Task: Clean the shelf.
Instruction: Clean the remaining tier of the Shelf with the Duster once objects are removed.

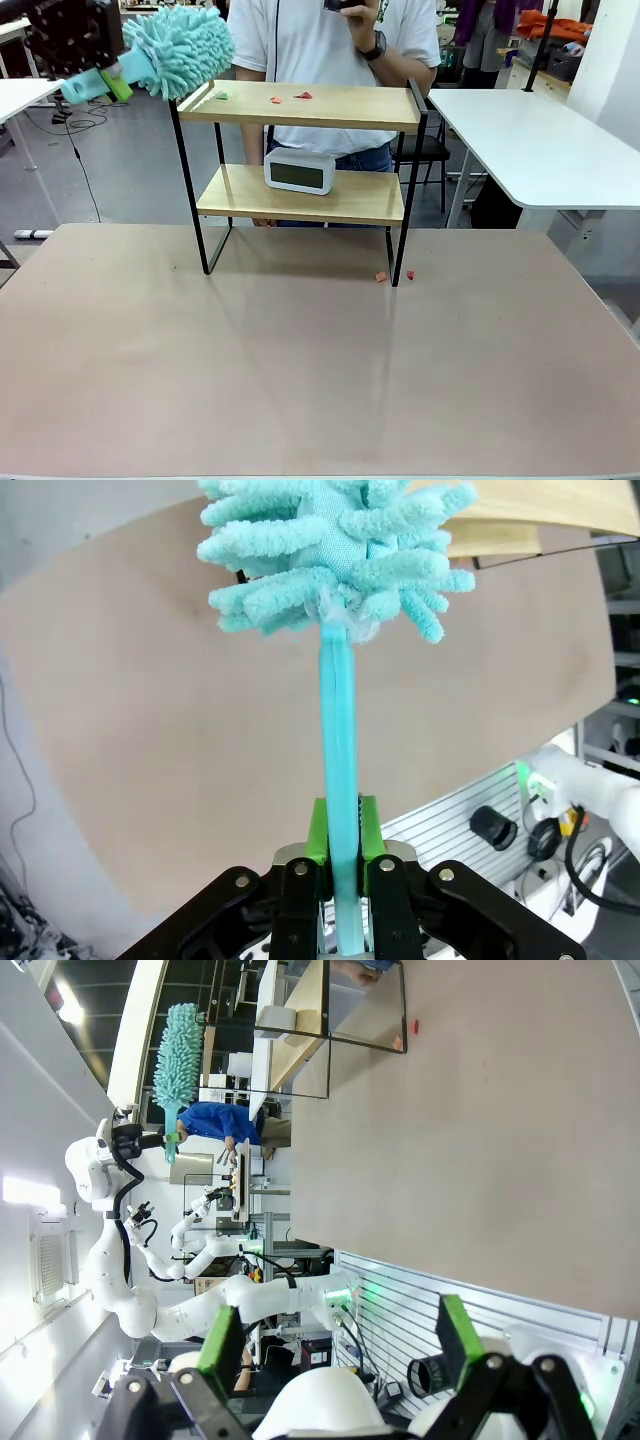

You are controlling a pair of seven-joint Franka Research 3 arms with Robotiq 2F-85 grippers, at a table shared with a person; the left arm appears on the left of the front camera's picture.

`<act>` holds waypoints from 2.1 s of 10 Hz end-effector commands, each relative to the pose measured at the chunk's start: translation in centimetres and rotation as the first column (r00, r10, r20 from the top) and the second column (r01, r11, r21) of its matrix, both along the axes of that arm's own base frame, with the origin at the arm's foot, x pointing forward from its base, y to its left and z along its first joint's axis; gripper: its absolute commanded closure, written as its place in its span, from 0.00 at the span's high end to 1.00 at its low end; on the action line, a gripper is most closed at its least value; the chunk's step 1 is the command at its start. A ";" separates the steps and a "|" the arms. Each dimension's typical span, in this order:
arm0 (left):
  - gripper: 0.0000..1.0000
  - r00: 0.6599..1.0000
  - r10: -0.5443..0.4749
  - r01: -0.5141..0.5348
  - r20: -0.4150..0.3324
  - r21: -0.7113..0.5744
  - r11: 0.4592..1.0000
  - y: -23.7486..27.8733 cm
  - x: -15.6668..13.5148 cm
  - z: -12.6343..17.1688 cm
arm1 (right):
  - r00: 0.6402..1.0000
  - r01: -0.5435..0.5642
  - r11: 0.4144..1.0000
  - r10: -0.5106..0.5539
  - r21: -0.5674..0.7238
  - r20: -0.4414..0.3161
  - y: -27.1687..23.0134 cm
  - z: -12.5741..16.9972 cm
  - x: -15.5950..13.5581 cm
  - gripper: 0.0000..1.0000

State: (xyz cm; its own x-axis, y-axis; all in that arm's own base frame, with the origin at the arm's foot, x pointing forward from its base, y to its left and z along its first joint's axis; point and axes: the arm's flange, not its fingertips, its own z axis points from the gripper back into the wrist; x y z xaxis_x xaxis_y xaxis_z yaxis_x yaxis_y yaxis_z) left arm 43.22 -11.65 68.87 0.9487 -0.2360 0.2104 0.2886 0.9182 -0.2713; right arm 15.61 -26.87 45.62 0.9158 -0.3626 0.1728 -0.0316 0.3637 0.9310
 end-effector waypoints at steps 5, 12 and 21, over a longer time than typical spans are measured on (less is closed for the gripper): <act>0.00 0.999 -0.032 0.036 -0.039 0.092 0.995 -4.0 0.5 -2.6 | 0.999 -0.003 1.000 0.003 0.006 0.033 0.0 0.2 0.1 1.00; 0.00 0.877 -0.477 0.480 -0.055 0.114 0.870 -5.5 -1.4 -3.4 | 0.999 -0.003 1.000 0.003 0.006 0.033 0.0 0.2 0.1 1.00; 0.00 0.423 -0.892 0.906 -0.163 0.111 0.409 -1.6 -5.0 -3.5 | 0.999 -0.003 1.000 0.003 0.006 0.033 0.0 0.2 0.1 1.00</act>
